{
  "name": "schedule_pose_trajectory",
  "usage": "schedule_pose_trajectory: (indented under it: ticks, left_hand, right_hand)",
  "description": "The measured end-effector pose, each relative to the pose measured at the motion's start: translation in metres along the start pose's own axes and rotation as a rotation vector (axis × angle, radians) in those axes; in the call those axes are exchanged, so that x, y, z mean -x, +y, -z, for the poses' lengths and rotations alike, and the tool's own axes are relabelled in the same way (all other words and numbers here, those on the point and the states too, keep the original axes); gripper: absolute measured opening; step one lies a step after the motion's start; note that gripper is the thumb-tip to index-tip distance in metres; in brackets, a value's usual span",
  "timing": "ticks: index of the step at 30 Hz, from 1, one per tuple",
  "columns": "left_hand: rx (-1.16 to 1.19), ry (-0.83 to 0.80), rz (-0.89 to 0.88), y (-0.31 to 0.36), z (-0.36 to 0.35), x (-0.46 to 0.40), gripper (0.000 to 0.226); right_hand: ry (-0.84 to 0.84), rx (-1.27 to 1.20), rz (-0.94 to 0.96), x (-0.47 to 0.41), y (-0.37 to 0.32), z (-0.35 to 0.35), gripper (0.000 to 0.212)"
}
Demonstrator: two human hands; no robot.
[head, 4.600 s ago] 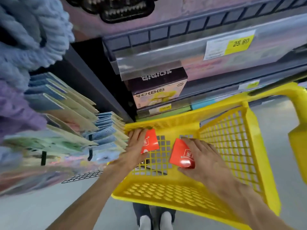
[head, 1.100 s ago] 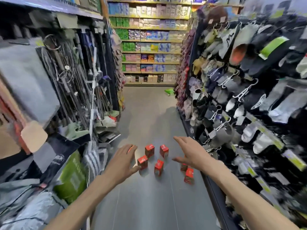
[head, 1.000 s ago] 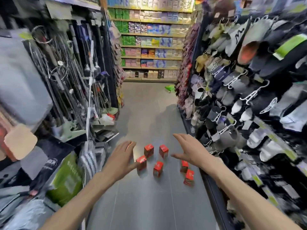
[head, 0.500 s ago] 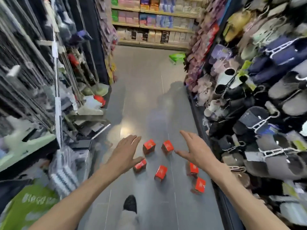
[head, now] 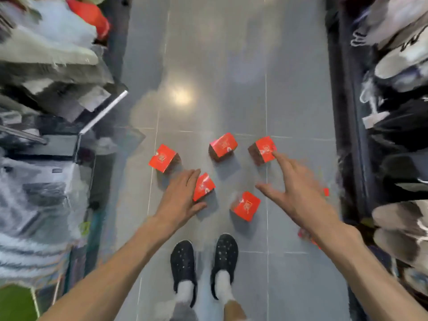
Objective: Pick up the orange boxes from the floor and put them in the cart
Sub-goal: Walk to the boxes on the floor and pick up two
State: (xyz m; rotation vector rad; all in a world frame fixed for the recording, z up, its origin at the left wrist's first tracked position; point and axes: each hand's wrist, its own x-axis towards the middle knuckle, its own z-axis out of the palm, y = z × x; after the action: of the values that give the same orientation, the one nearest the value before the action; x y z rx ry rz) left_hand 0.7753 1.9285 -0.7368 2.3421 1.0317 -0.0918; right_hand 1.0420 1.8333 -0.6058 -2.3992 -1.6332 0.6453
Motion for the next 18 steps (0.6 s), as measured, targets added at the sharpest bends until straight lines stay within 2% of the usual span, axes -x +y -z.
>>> schedule_pose_trajectory:
  ticks: [6, 8, 10, 13, 18]
  left_hand:
    - [-0.026, -0.053, 0.089, -0.083, -0.165, -0.066, 0.107]
    - [-0.038, -0.079, 0.134, -0.100, -0.202, -0.080, 0.111]
    - [-0.016, -0.058, 0.145, -0.110, -0.226, -0.091, 0.105]
    - [0.058, -0.002, 0.153, -0.112, -0.230, -0.096, 0.088]
    - [0.063, 0.000, 0.116, -0.093, -0.181, -0.080, 0.083]
  right_hand:
    - [-0.115, -0.046, -0.109, -0.028, 0.078, -0.166, 0.080]
    - [-0.175, -0.068, -0.154, -0.024, 0.097, -0.209, 0.082]
    - [-0.211, -0.110, -0.210, -0.019, 0.108, -0.239, 0.085]
    - [-0.221, -0.141, -0.274, -0.014, 0.110, -0.253, 0.083]
    - [-0.173, -0.194, -0.399, -0.011, 0.093, -0.241, 0.083]
